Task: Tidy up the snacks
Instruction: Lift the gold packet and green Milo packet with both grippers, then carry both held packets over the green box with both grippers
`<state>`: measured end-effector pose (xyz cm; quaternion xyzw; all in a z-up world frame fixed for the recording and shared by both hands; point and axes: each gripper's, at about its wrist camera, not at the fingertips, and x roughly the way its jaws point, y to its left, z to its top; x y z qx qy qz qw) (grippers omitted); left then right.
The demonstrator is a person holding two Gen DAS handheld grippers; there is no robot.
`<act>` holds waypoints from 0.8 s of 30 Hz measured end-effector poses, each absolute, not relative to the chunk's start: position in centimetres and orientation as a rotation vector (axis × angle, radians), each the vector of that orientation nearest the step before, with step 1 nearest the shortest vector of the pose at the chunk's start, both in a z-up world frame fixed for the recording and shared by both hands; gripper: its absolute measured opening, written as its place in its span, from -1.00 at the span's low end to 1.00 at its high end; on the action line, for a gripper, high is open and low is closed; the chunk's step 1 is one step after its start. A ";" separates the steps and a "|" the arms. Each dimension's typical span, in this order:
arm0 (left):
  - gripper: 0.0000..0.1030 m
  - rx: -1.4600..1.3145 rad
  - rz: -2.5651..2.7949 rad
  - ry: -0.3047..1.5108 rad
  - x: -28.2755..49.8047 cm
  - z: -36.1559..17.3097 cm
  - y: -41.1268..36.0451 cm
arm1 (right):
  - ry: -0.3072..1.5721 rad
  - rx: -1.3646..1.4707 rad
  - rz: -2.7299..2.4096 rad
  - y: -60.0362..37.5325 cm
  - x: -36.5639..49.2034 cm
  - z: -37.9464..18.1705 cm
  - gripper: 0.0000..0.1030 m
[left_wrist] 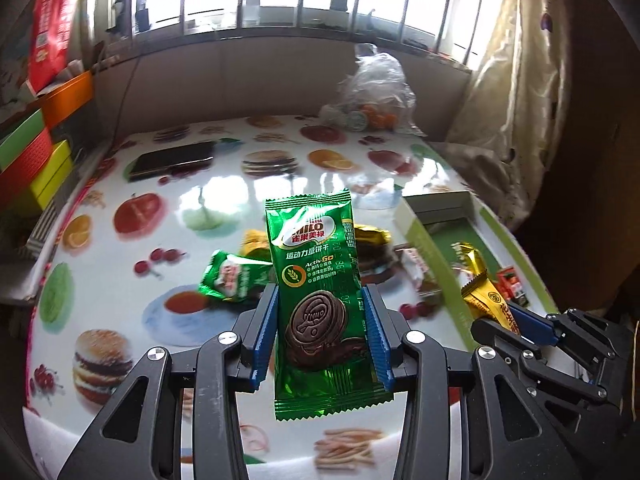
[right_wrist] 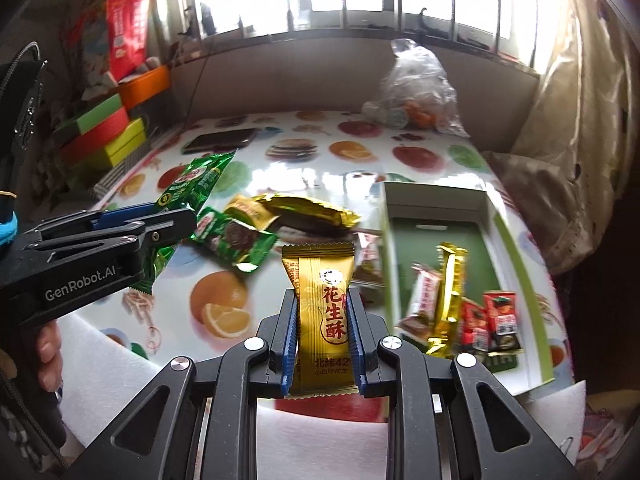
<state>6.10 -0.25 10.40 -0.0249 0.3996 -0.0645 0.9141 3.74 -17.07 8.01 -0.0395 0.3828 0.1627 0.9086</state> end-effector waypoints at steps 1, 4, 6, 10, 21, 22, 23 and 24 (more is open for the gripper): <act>-0.18 -0.047 -0.141 0.822 6.2 10.4 -0.6 | 0.788 -0.077 0.328 -17.5 3.8 8.1 -0.58; -0.18 -0.041 -0.160 0.827 6.7 10.5 -1.6 | 0.785 -0.068 0.309 -18.4 3.8 8.3 -0.58; -0.18 -0.032 -0.173 0.828 6.9 10.5 -2.3 | 0.786 -0.064 0.298 -18.9 3.9 8.4 -0.58; -0.18 -0.022 -0.201 0.826 7.4 10.8 -3.7 | 0.780 -0.053 0.279 -19.8 4.0 8.7 -0.58; -0.18 0.000 -0.285 0.833 9.4 10.7 -7.9 | 0.770 -0.013 0.195 -23.7 4.8 9.0 -0.58; -0.18 0.002 -0.292 0.835 9.6 10.6 -8.4 | 0.773 -0.008 0.183 -24.2 5.0 8.9 -0.58; -0.18 0.004 -0.299 0.840 9.9 10.5 -8.9 | 0.777 -0.001 0.172 -24.7 5.2 8.8 -0.58; -0.18 0.005 -0.304 0.843 10.1 10.4 -9.2 | 0.779 0.003 0.167 -25.0 5.3 8.7 -0.58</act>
